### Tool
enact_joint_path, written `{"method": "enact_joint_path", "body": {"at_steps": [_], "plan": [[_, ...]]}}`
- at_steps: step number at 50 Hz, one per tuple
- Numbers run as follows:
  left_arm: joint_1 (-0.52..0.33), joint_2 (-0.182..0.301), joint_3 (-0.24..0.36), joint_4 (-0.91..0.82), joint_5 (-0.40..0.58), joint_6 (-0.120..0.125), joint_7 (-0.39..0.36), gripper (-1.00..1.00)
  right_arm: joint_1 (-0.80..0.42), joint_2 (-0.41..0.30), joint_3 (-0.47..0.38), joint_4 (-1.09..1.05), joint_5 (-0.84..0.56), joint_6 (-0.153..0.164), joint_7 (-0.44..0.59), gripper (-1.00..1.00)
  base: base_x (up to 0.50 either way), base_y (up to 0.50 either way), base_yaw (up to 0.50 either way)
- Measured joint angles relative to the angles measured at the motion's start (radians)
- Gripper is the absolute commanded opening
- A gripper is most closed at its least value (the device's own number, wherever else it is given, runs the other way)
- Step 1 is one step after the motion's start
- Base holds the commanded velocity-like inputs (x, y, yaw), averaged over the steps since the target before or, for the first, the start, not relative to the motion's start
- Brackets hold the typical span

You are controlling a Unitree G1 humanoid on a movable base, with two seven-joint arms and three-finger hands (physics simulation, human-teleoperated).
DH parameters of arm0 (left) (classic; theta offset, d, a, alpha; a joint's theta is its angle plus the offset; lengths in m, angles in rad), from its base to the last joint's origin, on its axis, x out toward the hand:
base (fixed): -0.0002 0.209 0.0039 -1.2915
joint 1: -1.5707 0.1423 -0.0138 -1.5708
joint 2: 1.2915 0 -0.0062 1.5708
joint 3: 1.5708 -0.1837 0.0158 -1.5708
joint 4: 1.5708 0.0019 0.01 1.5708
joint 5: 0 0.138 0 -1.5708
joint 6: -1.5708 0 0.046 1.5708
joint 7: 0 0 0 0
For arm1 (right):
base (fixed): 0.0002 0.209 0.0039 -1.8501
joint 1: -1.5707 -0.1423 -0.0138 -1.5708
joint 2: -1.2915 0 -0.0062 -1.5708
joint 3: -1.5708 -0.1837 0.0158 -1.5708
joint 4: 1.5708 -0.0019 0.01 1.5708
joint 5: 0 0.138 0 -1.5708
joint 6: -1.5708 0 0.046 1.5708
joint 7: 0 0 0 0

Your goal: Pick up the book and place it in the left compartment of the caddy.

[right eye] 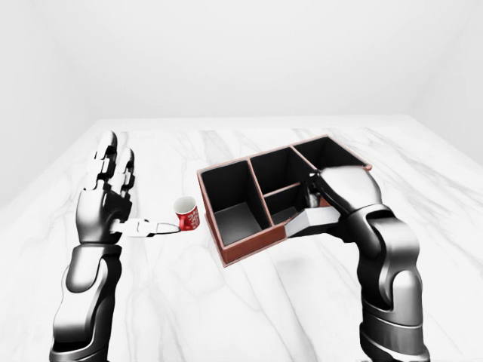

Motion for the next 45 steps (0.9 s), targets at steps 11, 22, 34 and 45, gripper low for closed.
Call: {"method": "enact_joint_path", "body": {"at_steps": [11, 22, 34, 45], "plan": [[0.004, 0.000, 0.004, -0.023, 0.000, 0.000, -0.004, 1.00, -0.163, -0.068, 0.012, -0.033, 0.102, 0.000, 0.000, -1.00, 0.00, 0.00, 0.00], [-0.004, 0.005, 0.013, -0.036, -0.003, 0.000, -0.008, 1.00, -0.327, -0.060, 0.088, 0.038, 0.183, 0.000, 0.000, -1.00, 0.00, 0.00, 0.00], [-0.004, 0.006, 0.019, -0.037, -0.006, 0.000, -0.011, 1.00, -0.437, -0.009, 0.165, 0.141, 0.205, 0.000, 0.000, -1.00, 0.00, 0.00, 0.00], [0.000, 0.008, 0.025, -0.038, -0.010, 0.000, -0.012, 1.00, -0.529, 0.061, 0.231, 0.269, 0.166, 0.000, 0.000, -1.00, 0.00, 0.00, 0.00]]}}
